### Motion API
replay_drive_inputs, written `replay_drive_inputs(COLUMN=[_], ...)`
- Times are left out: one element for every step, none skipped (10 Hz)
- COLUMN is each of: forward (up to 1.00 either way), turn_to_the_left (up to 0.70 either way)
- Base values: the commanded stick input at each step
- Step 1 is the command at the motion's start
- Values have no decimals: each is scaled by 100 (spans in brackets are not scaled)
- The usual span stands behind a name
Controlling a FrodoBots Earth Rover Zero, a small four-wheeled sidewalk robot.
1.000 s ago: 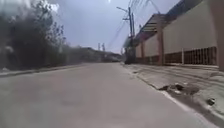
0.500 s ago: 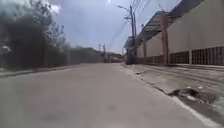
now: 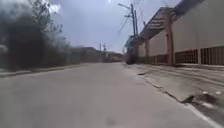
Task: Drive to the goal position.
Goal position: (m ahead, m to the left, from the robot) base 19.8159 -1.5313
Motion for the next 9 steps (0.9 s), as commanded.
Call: replay_drive_inputs(forward=[70,70,70,70,70,70,70,70,70], turn_to_the_left=[0,0,-10,-23,-35,-22,-9,0,0])
